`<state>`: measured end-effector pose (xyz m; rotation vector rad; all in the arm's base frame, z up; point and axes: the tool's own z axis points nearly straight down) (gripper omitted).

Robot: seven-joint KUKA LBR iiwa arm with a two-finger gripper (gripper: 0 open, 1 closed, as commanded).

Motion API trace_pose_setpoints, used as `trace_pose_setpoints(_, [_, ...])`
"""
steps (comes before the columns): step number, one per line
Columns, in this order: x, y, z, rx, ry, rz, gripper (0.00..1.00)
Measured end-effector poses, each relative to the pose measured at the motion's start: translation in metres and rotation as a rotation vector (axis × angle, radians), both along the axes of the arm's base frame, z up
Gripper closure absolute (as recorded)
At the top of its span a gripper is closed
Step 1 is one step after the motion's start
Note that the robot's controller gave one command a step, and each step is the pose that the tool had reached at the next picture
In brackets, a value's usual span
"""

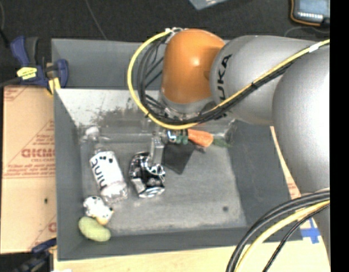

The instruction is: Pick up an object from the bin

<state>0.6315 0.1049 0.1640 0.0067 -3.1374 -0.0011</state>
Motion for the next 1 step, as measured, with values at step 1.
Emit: trace_pose_setpoints(1, [0.0018, -0.0003, 0.0047, 0.001, -0.008, -0.001, 0.00])
